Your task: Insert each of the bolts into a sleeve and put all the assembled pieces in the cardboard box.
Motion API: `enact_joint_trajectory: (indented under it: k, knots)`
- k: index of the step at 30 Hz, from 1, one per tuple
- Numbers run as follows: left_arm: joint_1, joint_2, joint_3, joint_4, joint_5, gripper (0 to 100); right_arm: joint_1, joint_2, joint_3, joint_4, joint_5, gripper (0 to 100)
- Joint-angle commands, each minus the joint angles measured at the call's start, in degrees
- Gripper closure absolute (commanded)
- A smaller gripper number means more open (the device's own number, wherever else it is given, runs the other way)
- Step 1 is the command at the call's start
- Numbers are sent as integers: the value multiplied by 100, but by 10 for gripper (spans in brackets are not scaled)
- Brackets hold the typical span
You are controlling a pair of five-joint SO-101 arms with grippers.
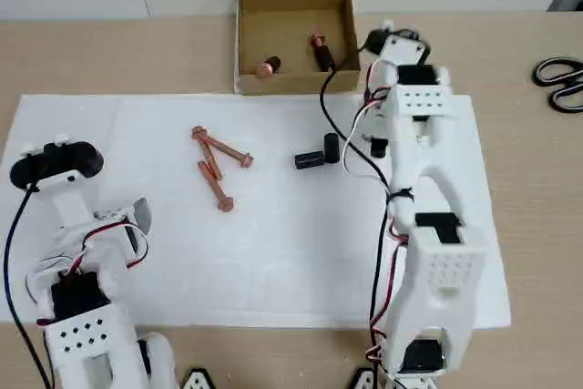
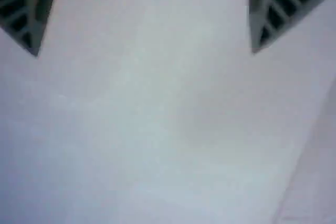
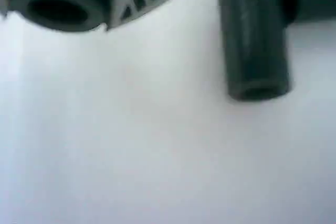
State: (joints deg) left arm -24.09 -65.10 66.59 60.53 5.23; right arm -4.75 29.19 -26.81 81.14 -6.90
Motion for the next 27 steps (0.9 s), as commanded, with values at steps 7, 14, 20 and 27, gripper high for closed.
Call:
enact_joint_trajectory:
  k: [7,14,20,27]
  knots:
    - [0,-53,-198,44,-44,757,-110,-1763,-62,1376,580,995]
    - [0,-53,-207,123,-53,757,-31,-1851,185,1560,677,995]
    - [0,-53,-224,290,-53,757,101,-1859,695,1569,993,995]
    - [0,-53,-224,290,-53,757,48,-1851,1055,1596,1020,995]
